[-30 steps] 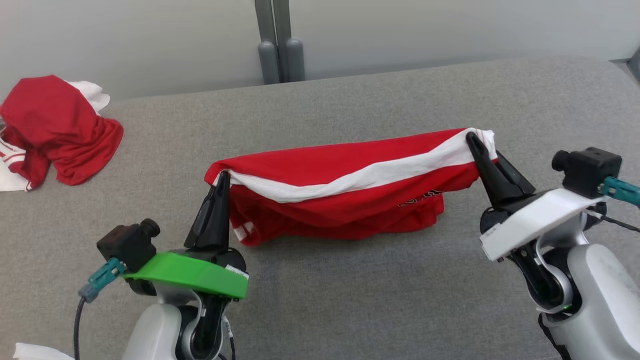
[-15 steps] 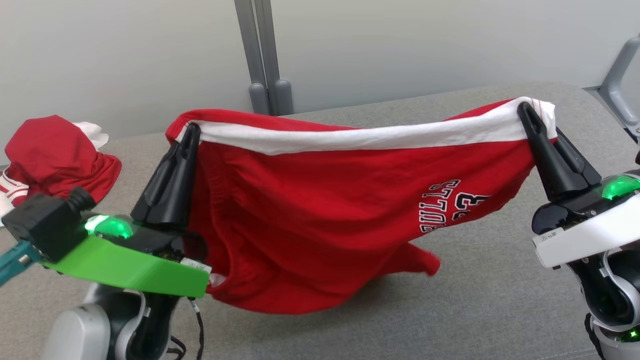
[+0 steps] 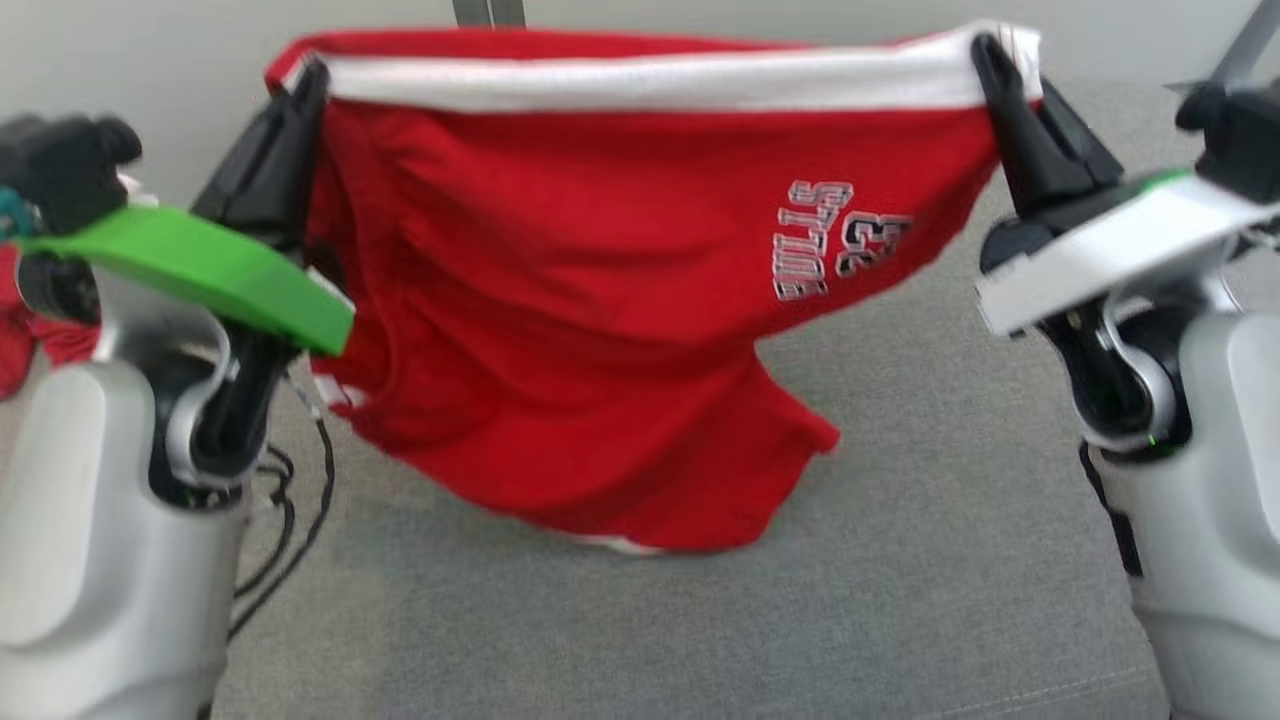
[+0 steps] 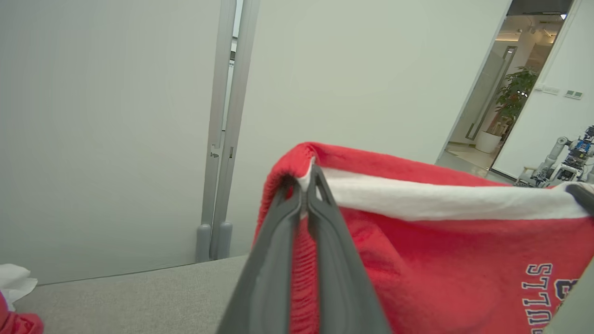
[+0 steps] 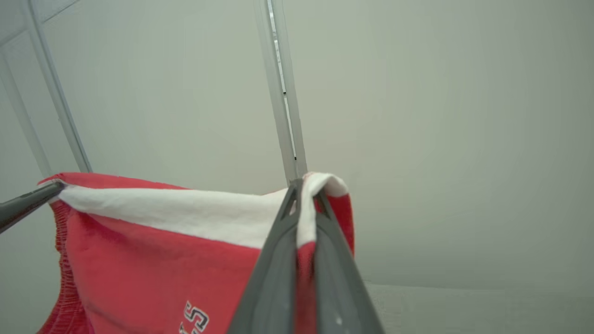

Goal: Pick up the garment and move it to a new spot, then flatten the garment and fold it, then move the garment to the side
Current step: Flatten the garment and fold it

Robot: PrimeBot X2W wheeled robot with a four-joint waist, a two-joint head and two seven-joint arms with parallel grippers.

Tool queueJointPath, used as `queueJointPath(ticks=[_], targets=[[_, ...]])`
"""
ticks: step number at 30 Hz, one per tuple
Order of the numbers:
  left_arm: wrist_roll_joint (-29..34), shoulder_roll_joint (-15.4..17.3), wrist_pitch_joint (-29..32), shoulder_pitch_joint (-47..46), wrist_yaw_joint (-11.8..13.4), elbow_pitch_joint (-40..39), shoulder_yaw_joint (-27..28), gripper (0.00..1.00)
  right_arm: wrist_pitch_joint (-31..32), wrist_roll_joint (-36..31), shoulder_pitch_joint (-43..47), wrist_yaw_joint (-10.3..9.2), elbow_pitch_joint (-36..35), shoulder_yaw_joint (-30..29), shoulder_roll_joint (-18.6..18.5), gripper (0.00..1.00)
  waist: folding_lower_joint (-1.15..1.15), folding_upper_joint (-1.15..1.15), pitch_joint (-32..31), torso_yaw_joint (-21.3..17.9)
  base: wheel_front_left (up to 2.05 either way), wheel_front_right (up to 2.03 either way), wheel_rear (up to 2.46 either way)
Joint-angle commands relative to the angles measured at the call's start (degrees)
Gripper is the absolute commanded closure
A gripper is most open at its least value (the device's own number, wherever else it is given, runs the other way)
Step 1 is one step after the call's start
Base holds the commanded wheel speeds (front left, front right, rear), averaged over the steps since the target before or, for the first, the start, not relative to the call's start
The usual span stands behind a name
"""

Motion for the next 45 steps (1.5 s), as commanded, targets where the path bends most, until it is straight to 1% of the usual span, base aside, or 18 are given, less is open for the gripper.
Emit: queueJointPath(ticks=[1, 2, 4, 6, 8, 12, 15, 17, 20, 22, 24, 26, 30, 32, 34, 36, 42, 45], targets=[[0.4, 0.2, -0.4, -4.6, -0.5, 3.1, 0.5, 1.00, -1.8, -1.5, -4.9, 0.03, 3.3, 0.8, 0.5, 1.00, 0.00, 0.00, 5.4, -2.4, 0.00, 0.00, 0.00], [0.7, 0.2, -0.6, -7.5, -0.7, 5.4, 0.6, 1.00, -3.3, -2.9, -8.3, 0.03, 5.5, 1.4, 0.7, 1.00, 0.00, 0.00, 6.5, -2.9, 0.00, 0.00, 0.00], [1.8, -0.1, -1.7, -14.2, -1.2, 9.7, 0.5, 1.00, -6.3, -4.2, -15.0, 0.03, 10.7, 2.4, 2.8, 1.00, 0.00, 0.00, 8.7, -4.0, 0.00, 0.00, 0.00], [3.4, -0.2, -3.7, -21.2, -1.9, 14.6, 0.4, 1.00, -10.1, -6.4, -22.4, 0.03, 16.0, 3.2, 3.9, 1.00, 0.00, 0.00, 10.8, -5.3, 0.00, 0.00, 0.00], [4.5, -0.3, -6.0, -27.2, -2.6, 18.1, 0.4, 1.00, -13.1, -7.8, -27.8, 0.03, 20.2, 3.8, 5.0, 1.00, 0.00, 0.00, 12.8, -6.5, 0.00, 0.00, 0.00], [6.8, 0.3, -11.4, -34.6, -4.0, 25.1, -0.1, 1.00, -18.0, -7.6, -33.7, 0.03, 26.9, 5.2, 7.2, 1.00, 0.00, 0.00, 16.9, -8.5, 0.00, 0.00, 0.00], [7.9, 1.1, -16.0, -35.6, -5.0, 29.2, -1.1, 1.00, -20.7, -6.4, -33.6, 0.03, 30.8, 7.6, 8.0, 1.00, 0.00, 0.00, 19.8, -9.1, 0.00, 0.00, 0.00], [7.9, 1.5, -19.2, -33.2, -5.5, 32.1, -2.3, 1.00, -22.3, -5.5, -31.8, 0.03, 33.6, 10.2, 8.2, 1.00, 0.00, 0.00, 21.1, -9.2, 0.00, 0.00, 0.00], [6.1, 1.2, -23.5, -29.1, -6.1, 35.3, -3.5, 1.00, -24.1, -3.7, -28.8, 0.03, 37.0, 14.0, 8.3, 1.00, 0.00, 0.00, 22.4, -8.8, 0.00, 0.00, 0.00], [4.1, 0.6, -25.5, -26.2, -6.3, 36.2, -4.2, 1.00, -25.0, -2.1, -26.6, 0.03, 38.0, 15.5, 8.3, 1.00, 0.00, 0.00, 22.6, -8.2, 0.00, 0.00, 0.00], [1.2, 0.3, -26.8, -23.0, -6.2, 35.2, -5.7, 1.00, -25.5, -0.8, -24.1, 0.03, 38.0, 16.5, 8.4, 1.00, 0.00, 0.00, 22.5, -7.6, 0.00, 0.00, 0.00], [-1.8, 0.8, -27.7, -19.2, -6.3, 33.1, -7.0, 1.00, -25.7, 0.1, -21.5, 0.03, 36.9, 16.4, 8.1, 1.00, 0.00, 0.00, 22.0, -6.9, 0.00, 0.00, 0.00], [-6.0, 2.6, -29.0, -11.9, -6.3, 27.1, -8.8, 1.00, -25.7, 0.9, -15.2, 0.03, 30.4, 13.4, 6.0, 1.00, 0.00, 0.00, 20.2, -5.3, 0.00, 0.00, 0.00], [-6.6, 3.6, -29.2, -7.6, -6.3, 23.6, -9.0, 1.00, -25.7, 1.0, -11.2, 0.03, 26.5, 11.9, 4.9, 1.00, 0.00, 0.00, 18.8, -4.4, 0.00, 0.00, 0.00], [-5.4, 4.5, -29.5, -3.1, -6.3, 20.4, -9.0, 1.00, -25.7, 0.9, -7.3, 0.03, 23.1, 9.9, 3.8, 1.00, 0.00, 0.00, 17.1, -3.5, 0.00, 0.00, 0.00], [-3.0, 4.8, -29.5, 1.0, -6.3, 16.7, -8.8, 1.00, -25.8, 0.7, -3.3, 0.03, 20.1, 8.2, 3.2, 1.00, 0.00, 0.00, 15.3, -2.6, 0.00, 0.00, 0.00], [1.8, 1.1, -29.5, 14.3, -5.8, 7.5, -5.8, 1.00, -25.8, 2.6, 7.9, 0.02, 12.6, 4.6, 2.7, 1.00, 0.00, 0.00, 8.8, -1.1, 0.00, 0.00, 0.00], [3.4, -1.2, -29.5, 20.2, -5.6, 3.8, -4.5, 1.00, -25.8, 3.6, 13.1, 0.03, 9.4, 3.8, 2.2, 1.00, 0.00, 0.00, 5.5, -0.9, 0.00, 0.00, 0.00]])
